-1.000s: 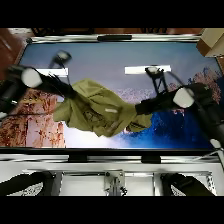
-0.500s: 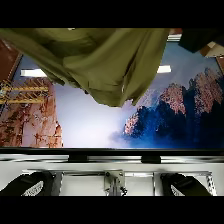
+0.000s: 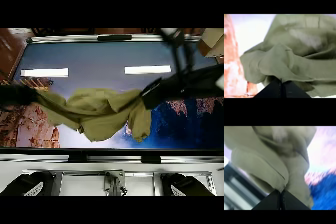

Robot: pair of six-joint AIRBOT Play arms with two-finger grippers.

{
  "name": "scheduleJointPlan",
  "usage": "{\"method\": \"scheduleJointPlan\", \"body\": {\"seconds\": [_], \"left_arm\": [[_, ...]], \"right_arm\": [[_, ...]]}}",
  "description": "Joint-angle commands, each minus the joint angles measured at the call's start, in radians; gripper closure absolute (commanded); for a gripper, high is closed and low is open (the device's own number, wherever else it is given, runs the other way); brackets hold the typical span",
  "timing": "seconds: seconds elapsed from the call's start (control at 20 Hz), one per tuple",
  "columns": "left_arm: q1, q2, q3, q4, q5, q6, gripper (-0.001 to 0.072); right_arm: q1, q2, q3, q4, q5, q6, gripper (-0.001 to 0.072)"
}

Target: Fold the shirts.

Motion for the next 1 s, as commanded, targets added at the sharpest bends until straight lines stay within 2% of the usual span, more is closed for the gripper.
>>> {"method": "scheduleJointPlan", "body": {"seconds": [0.0,0.15,0.2,0.25,0.3,0.35,0.5,0.65,0.85,0.9,0.95], "left_arm": [[-0.071,0.001,-0.284,-0.108,0.174,-0.042,0.0666],[-0.107,-0.003,-0.344,-0.160,0.269,-0.041,0.0666],[-0.112,-0.005,-0.345,-0.161,0.282,-0.041,0.0666],[-0.114,-0.005,-0.345,-0.161,0.291,-0.040,0.0666],[-0.113,-0.005,-0.345,-0.160,0.294,-0.031,0.0666],[-0.113,-0.005,-0.345,-0.160,0.293,-0.008,0.0666],[-0.113,-0.005,-0.345,-0.145,0.294,0.022,0.0665],[-0.105,-0.005,-0.345,-0.138,0.294,0.042,0.0666],[-0.069,-0.005,-0.345,-0.130,0.293,0.081,0.0665],[-0.060,-0.005,-0.345,-0.130,0.291,0.108,0.0666],[-0.052,-0.005,-0.345,-0.130,0.287,0.121,0.0665]], "right_arm": [[0.000,-0.010,-0.303,-0.006,0.039,0.019,0.0654],[0.000,-0.010,-0.474,0.007,-0.044,0.098,0.0654],[0.000,-0.010,-0.487,-0.003,-0.063,0.105,0.0627],[-0.002,-0.011,-0.483,-0.022,-0.075,0.117,0.0505],[-0.002,-0.011,-0.466,-0.047,-0.074,0.133,0.0274],[-0.002,-0.011,-0.432,-0.076,-0.062,0.154,0.0208],[0.000,-0.011,-0.278,-0.108,-0.063,0.244,0.0208],[0.027,-0.011,-0.180,-0.061,-0.128,0.387,0.0208],[0.269,-0.108,-0.192,-0.157,-0.049,0.555,0.0205],[0.340,-0.151,-0.206,-0.199,-0.048,0.613,0.0118],[0.391,-0.194,-0.222,-0.228,-0.051,0.665,0.0094]]}}
